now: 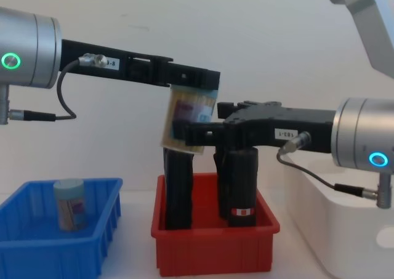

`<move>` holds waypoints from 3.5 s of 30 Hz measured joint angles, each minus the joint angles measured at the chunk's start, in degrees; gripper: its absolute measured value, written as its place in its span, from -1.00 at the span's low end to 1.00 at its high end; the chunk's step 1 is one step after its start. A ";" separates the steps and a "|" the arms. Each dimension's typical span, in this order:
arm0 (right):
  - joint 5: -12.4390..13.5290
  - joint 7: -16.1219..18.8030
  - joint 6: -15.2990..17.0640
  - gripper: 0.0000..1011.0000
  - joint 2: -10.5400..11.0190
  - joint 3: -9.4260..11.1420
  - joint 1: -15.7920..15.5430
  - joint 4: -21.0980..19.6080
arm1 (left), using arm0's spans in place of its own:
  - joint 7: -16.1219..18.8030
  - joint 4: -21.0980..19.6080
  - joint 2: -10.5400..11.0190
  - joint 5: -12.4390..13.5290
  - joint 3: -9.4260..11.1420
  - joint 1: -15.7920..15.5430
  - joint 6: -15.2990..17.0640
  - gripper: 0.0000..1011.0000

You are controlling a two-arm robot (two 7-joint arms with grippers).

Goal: Pick the cotton swabs from the blue box and place them into the white box.

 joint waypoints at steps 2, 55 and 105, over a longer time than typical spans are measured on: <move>0.53 -0.42 0.10 0.92 -0.21 -0.04 0.19 0.42 | 0.01 0.00 0.00 0.00 0.00 0.00 0.00 0.33; 5.63 -6.92 -0.24 0.27 -0.51 -0.68 0.32 2.56 | -0.02 0.00 0.00 0.00 0.02 -0.01 0.00 0.99; 8.34 -26.07 -0.47 0.40 5.23 7.55 1.22 13.92 | 0.03 0.00 0.00 0.00 0.00 0.00 0.00 0.99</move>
